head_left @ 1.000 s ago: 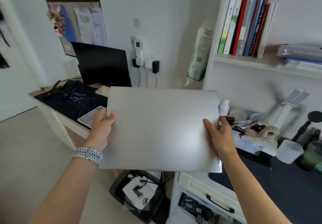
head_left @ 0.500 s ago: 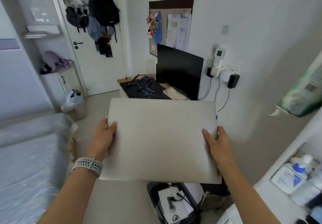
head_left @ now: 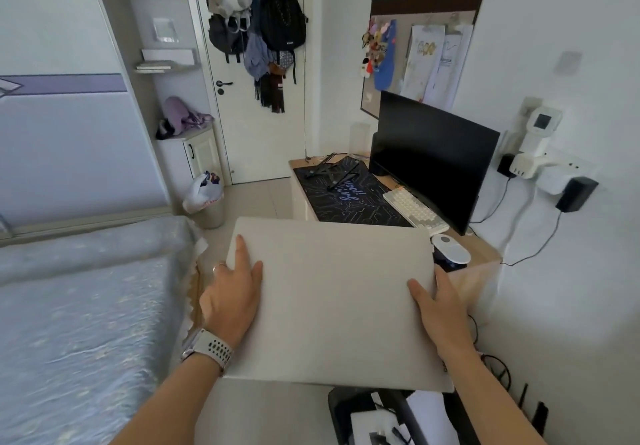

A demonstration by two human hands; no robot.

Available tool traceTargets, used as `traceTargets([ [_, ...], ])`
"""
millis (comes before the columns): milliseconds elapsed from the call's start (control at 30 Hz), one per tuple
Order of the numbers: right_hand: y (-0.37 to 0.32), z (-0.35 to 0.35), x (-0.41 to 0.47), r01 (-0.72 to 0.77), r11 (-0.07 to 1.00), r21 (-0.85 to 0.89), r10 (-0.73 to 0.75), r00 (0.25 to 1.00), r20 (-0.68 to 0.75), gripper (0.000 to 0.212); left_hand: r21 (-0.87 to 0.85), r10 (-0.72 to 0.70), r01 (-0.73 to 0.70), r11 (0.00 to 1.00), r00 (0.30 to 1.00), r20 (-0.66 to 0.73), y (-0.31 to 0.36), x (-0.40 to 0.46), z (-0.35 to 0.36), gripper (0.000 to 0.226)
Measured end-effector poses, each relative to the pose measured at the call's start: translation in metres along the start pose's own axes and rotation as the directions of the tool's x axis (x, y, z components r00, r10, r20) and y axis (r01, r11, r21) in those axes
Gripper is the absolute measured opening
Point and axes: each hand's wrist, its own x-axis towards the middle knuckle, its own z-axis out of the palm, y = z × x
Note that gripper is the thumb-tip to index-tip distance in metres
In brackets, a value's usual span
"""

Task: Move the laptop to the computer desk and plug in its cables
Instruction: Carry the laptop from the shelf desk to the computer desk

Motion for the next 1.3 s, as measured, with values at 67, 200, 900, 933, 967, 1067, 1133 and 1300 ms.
traceTargets([
  [67, -0.007, 0.019, 0.02, -0.012, 0.999, -0.051, 0.011, 1.0, -0.016, 0.053, 0.036, 0.028, -0.028, 0.999, 1.0, -0.006, -0.003, 0.027, 0.01, 0.067],
  [200, -0.025, 0.065, 0.06, -0.002, 0.983, -0.185, -0.017, 0.995, -0.1, 0.053, 0.063, 0.023, -0.024, 0.998, 0.999, 0.023, -0.013, 0.09, 0.025, 0.068],
  [900, -0.052, 0.255, 0.283, -0.059, 0.845, -0.531, -0.009, 0.992, -0.125, 0.09, 0.043, 0.142, -0.151, 0.988, 0.977, 0.156, -0.051, 0.378, 0.13, 0.078],
  [933, -0.052, 0.262, 0.301, -0.063, 0.847, -0.527, -0.005, 0.992, -0.126, 0.09, 0.033, 0.143, -0.15, 0.988, 0.976, 0.163, -0.049, 0.397, 0.14, 0.079],
  [967, -0.053, 0.27, 0.32, -0.072, 0.851, -0.521, 0.006, 0.992, -0.126, 0.09, 0.027, 0.141, -0.148, 0.989, 0.975, 0.173, -0.045, 0.417, 0.148, 0.08],
  [1067, -0.062, 0.286, 0.374, -0.075, 0.855, -0.514, 0.008, 0.991, -0.132, 0.09, 0.022, 0.141, -0.148, 0.989, 0.973, 0.185, -0.029, 0.475, 0.164, 0.079],
  [1133, -0.071, 0.292, 0.408, -0.07, 0.855, -0.514, -0.003, 0.99, -0.14, 0.089, 0.014, 0.147, -0.152, 0.988, 0.973, 0.177, -0.017, 0.509, 0.17, 0.079],
  [1300, -0.088, 0.306, 0.479, -0.101, 0.846, -0.524, 0.001, 0.982, -0.187, 0.089, -0.009, 0.195, -0.198, 0.98, 0.96, 0.202, 0.011, 0.588, 0.189, 0.082],
])
